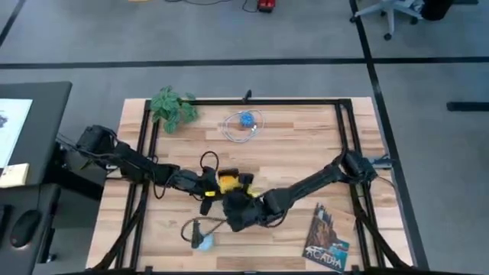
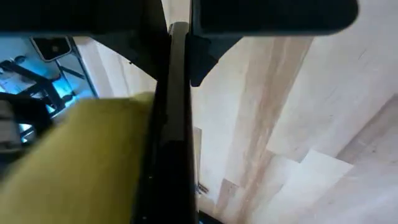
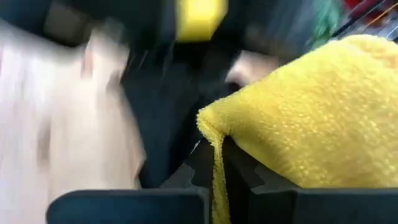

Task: Apply microfiber cloth
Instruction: Wipe the cellphone using a microfiber cloth

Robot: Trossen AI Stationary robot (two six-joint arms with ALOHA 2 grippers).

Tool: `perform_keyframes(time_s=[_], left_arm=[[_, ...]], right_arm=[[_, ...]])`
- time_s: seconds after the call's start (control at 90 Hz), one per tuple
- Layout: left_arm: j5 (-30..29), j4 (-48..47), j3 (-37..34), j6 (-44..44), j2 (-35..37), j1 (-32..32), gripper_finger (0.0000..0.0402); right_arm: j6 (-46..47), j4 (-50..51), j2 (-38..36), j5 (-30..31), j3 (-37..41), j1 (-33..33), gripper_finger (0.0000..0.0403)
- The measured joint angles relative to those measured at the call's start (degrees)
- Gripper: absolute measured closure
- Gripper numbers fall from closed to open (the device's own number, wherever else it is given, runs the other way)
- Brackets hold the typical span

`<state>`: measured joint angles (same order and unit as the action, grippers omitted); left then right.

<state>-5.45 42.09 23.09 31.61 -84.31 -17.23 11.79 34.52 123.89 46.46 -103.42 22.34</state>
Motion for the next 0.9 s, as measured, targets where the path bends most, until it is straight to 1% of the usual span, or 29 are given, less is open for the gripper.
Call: perform_keyframes(time_s=[0.067, 0.189, 0.233, 0.289, 0.344, 0.411, 0.467, 0.6, 0.756, 0.811, 0.9], left_arm=[[-0.88, 1.18, 0.02, -0.01, 0.07, 0.05, 0.0392], [-0.23, 1.09, 0.09, 0.19, 0.17, -0.03, 0.0392], [0.22, 1.13, 0.09, 0.29, 0.17, -0.08, 0.0392], [0.27, 1.27, 0.09, 0.31, 0.17, -0.09, 0.0392], [0.68, 0.66, 0.06, 0.28, 0.15, -0.09, 0.0392], [1.24, -0.03, -0.02, -0.25, 0.04, -0.20, 0.0392], [1.32, 0.06, -0.02, -0.51, 0.02, -0.22, 0.0392], [0.14, -0.34, -0.02, -0.76, 0.02, -0.15, 0.0392], [0.43, 0.06, 0.03, -1.40, 0.09, -0.02, 0.0392], [0.63, 0.30, 0.13, -1.59, 0.17, 0.00, 0.0392], [0.23, 0.25, 0.13, -1.55, 0.17, 0.04, 0.0392]], right_arm=[[-0.24, 0.59, -0.85, 4.36, 0.08, 0.17, 0.0403], [-1.09, -0.28, -2.93, 12.50, 0.11, 0.13, 0.0403], [-1.09, -1.01, -3.56, 13.85, 0.11, -0.02, 0.0403], [-1.11, -1.70, -3.86, 13.87, 0.11, -0.14, 0.0403], [-1.11, -1.82, -3.86, 11.80, 0.11, -0.15, 0.0403], [-0.94, -0.94, -3.83, 6.83, 0.11, -0.11, 0.0403], [1.02, 0.32, -3.37, 3.22, -0.03, 0.10, 0.0403], [11.72, 9.83, -2.66, -2.16, 0.76, 1.64, 0.0403], [20.59, 15.00, -2.79, -8.00, 5.29, 4.56, 0.0403], [22.12, 13.85, -2.59, -11.96, 7.25, 5.44, 0.0403], [22.46, 5.44, -2.64, -18.09, 12.64, 6.33, 0.0403]])
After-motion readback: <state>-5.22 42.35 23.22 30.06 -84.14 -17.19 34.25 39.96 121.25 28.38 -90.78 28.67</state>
